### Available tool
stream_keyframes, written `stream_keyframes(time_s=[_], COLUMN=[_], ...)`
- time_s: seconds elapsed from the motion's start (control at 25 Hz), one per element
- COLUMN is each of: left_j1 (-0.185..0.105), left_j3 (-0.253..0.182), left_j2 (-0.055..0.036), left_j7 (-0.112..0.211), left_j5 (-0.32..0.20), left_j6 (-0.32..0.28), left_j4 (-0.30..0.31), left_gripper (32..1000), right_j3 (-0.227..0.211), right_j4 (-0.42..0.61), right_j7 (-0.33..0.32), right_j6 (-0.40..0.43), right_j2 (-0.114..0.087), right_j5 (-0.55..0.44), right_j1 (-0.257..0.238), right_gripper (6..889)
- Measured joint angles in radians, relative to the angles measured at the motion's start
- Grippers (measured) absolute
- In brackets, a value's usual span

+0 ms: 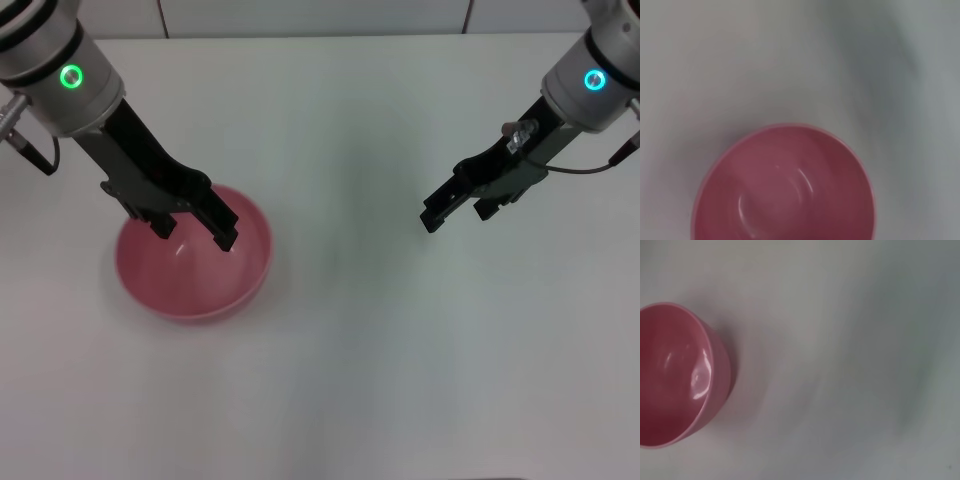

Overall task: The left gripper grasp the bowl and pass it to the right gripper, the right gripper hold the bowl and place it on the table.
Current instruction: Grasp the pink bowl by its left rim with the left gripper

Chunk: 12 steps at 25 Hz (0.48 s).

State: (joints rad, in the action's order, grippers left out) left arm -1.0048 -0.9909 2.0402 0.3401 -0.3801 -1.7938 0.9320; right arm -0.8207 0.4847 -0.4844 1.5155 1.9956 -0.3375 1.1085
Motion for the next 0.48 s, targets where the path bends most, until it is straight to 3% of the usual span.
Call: stream_keyframes(time_s=[0.48], left_j1=[0.001], left_j3=[-0.001], left_j2=[-0.0024], left_j7=[0.01], left_j5=[0.026], left_j6=[0.033], left_j4=[-0.027], left_gripper=[864], right_j3=[0.0], right_j4=[0.0], right_j7=[-0.003], right_j6=[0.0], right_j2=[0.0], right_j5=[0.0], right_j1=[-0.002], right_gripper=[865])
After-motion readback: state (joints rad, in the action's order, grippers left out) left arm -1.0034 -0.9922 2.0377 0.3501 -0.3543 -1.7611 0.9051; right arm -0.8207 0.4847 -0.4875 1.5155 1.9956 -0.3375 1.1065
